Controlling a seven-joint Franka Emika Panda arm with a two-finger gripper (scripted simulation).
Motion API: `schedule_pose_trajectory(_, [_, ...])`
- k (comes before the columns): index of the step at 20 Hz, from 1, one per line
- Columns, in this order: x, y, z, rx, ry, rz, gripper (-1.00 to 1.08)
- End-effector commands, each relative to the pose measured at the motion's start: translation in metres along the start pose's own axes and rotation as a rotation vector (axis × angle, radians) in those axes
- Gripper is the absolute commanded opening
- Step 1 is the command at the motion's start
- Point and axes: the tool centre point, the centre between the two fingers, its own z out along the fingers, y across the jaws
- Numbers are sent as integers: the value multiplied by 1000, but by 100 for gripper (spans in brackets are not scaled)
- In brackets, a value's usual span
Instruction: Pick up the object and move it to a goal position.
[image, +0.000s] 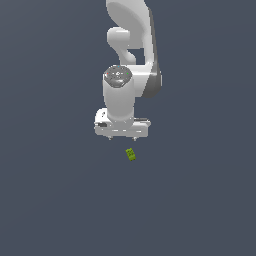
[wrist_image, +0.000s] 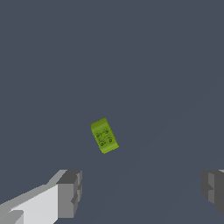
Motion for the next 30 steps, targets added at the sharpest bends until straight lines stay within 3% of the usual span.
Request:
schedule_pose_trajectory(1, [0,0,0,0,0,0,100])
schedule_pose_trajectory(12, [8,25,-8,-21,29,1,100])
schedule_pose_trajectory(21, [8,17,6,-22,26,-59,100])
schedule_pose_trajectory(30, [5,-10,54,-22,24,-271,100])
